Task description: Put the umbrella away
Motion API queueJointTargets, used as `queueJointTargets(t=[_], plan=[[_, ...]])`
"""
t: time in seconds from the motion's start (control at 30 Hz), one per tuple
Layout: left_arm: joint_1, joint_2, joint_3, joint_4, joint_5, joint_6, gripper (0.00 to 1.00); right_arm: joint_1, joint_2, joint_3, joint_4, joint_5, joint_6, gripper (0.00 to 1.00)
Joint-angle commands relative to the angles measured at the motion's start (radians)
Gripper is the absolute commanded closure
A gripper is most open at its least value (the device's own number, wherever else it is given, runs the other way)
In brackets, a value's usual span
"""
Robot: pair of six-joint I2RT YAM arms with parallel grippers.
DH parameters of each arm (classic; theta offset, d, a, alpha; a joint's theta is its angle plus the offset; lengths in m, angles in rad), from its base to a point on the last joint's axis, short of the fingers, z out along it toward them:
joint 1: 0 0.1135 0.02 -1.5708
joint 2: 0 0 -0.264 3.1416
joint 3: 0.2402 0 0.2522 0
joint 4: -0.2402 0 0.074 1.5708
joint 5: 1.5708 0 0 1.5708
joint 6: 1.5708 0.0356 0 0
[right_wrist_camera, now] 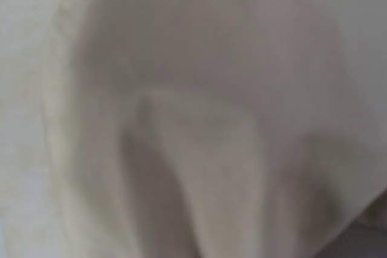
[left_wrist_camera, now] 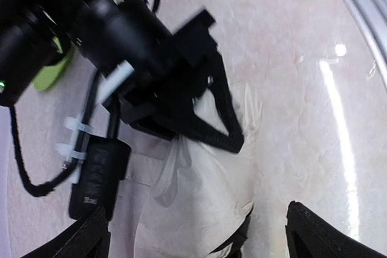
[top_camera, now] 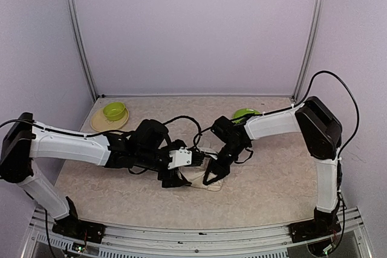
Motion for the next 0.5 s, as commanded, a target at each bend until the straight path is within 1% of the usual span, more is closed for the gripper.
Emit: queueJointTargets(t=[0.0,0.07,0.17,0.23,0.33,0.37,0.47], plan=[[-0.037,0.125,0.055,-0.037,-0.151,0.153,0.01,0.008,0.168,-0.077,-0.242,0.0,-0.032,0.97],[-0.042,0.181,0.086,-0.054,-0.15,0.16,0.01,-0.005,0.177,-0.071,-0.24,-0.019,-0.032,0.97],[-0.057,0.239,0.142,-0.165,-0.134,0.148,0.02,-0.036,0.176,-0.068,-0.216,-0.042,-0.011,0.97],[-0.06,0.248,0.151,-0.212,-0.092,0.132,0.03,-0.051,0.181,-0.054,-0.204,-0.043,0.008,0.97],[-0.064,0.252,0.144,-0.231,-0.029,0.112,0.04,-0.066,0.186,-0.03,-0.19,-0.07,0.018,0.97],[-0.065,0.259,0.147,-0.237,-0.023,0.106,0.05,-0.07,0.189,-0.022,-0.188,-0.074,0.02,0.97],[-0.067,0.303,0.166,-0.268,-0.016,0.099,0.13,-0.074,0.196,0.003,-0.189,-0.081,0.023,0.94]])
